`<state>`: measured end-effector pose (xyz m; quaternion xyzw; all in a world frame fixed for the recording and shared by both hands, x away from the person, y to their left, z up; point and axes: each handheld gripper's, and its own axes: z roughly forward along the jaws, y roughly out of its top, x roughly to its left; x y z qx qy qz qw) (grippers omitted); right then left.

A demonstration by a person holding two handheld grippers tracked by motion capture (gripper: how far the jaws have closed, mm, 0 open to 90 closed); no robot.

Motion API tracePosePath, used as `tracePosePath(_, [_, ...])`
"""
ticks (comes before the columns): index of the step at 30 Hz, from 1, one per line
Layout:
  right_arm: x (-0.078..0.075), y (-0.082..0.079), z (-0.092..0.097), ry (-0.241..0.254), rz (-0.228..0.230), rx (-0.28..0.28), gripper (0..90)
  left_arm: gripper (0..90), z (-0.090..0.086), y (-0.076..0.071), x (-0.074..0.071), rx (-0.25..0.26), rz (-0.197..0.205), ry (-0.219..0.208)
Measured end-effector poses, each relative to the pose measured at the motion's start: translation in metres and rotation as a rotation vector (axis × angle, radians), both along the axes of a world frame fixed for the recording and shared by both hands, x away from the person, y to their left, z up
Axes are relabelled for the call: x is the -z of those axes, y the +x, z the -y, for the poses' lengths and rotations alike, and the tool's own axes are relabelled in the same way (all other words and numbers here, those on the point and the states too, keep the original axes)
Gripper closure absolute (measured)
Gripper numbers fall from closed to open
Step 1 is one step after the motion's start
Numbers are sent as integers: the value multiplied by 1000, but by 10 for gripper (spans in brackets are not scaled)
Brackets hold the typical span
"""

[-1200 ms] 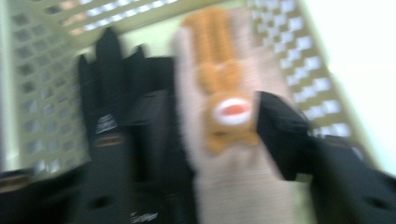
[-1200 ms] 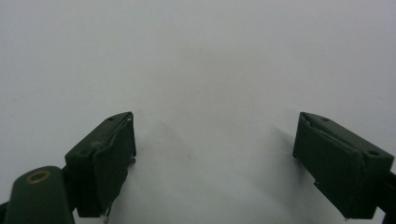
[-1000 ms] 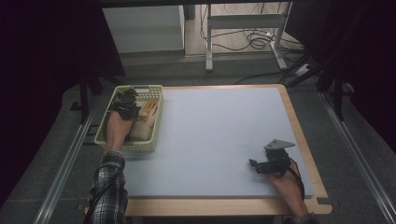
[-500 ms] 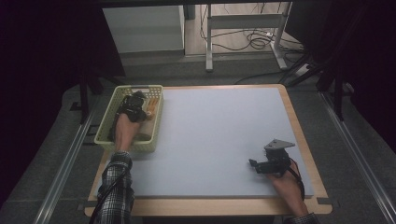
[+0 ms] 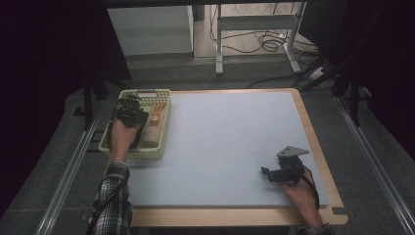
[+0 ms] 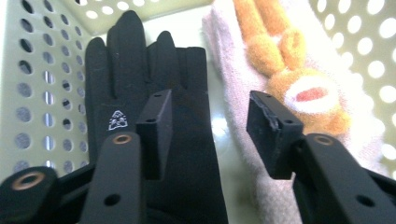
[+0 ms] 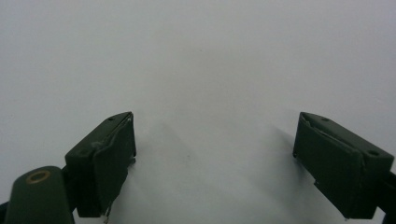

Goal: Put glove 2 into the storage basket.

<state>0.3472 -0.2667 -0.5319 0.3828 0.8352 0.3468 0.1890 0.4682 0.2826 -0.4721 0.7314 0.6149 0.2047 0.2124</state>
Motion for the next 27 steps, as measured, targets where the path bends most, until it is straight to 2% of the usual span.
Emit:
tracePosePath(6, [0,0,0,0,0,0,129,419,-8,-9,-5,12,43,-68])
tracePosePath(17, [0,0,0,-2,-1,0,129,289,-18,-25,-12,25,102,-150])
tracePosePath(19, [0,0,0,-2,-1,0,129,264,-20,-28,-13,28,110,-153])
tracePosePath(21, [0,0,0,-2,-1,0,129,227,-20,-33,-14,46,118,-174])
tracePosePath(27, [0,0,0,-3,0,0,129,128,-17,-48,-18,88,149,-201])
